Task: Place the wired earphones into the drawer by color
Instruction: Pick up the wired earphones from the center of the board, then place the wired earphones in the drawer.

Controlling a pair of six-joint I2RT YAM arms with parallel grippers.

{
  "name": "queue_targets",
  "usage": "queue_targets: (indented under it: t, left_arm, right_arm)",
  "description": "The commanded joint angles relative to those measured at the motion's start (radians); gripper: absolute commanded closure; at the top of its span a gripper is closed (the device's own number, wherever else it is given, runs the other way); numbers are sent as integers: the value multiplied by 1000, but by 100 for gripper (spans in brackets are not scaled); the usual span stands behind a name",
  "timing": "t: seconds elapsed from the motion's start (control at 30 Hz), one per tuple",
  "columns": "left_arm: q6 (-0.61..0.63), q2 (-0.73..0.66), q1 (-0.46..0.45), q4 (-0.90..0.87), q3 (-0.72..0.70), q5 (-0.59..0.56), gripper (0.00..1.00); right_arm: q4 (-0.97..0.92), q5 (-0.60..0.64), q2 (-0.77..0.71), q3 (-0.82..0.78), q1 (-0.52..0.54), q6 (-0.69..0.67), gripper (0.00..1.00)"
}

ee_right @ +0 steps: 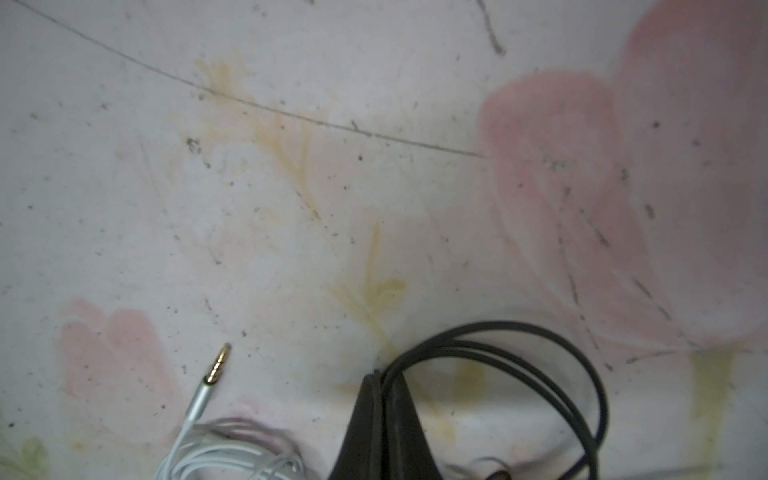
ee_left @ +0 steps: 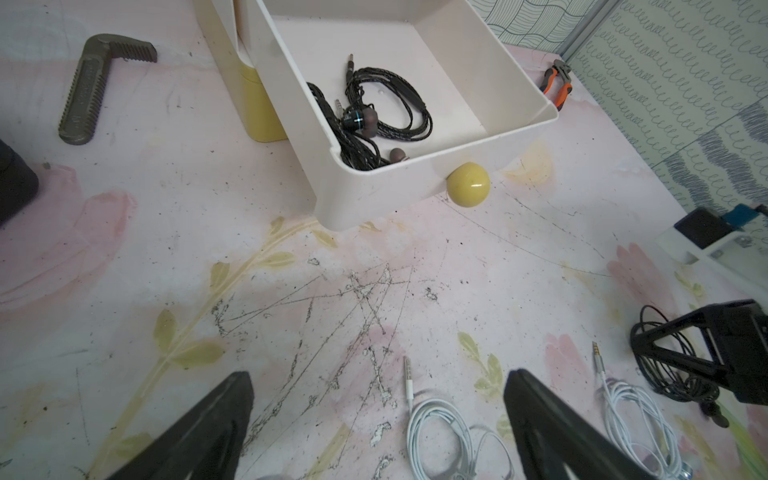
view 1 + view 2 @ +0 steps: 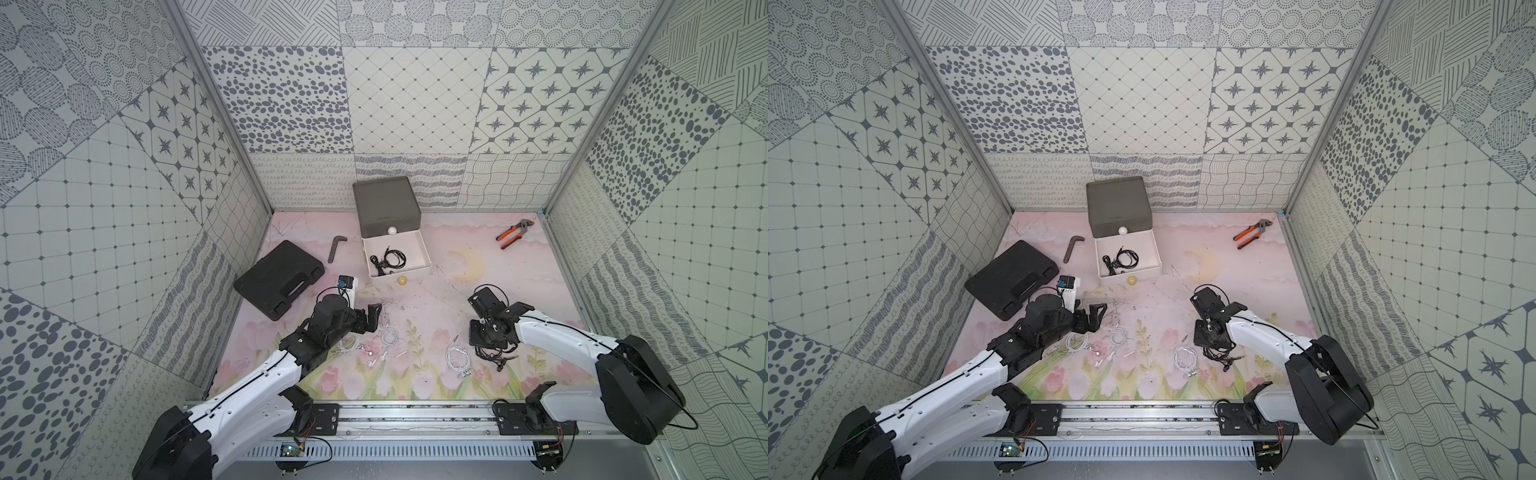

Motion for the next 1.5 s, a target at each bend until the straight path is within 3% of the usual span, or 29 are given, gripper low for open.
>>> queue_targets:
  t: [0.0, 0.43, 0.87, 1.2, 1.47]
  left_arm:
    - [33, 2, 8, 52, -2, -11, 1]
    - [33, 7, 8, 53, -1, -6, 1]
    - [31, -10, 8, 46, -4, -17, 1]
    - [33, -25, 8, 41, -9, -33, 1]
    - [28, -36, 7, 39, -15, -51, 1]
  right_arm:
    - [19, -21, 1, -20, 5, -1, 100]
    - [-30, -6, -159, 6, 4, -13, 100]
    - [-126, -8, -313, 186, 3, -68, 100]
    - [-92, -25, -289, 376, 3, -133, 100]
    - [80, -104, -193, 482, 6, -151, 100]
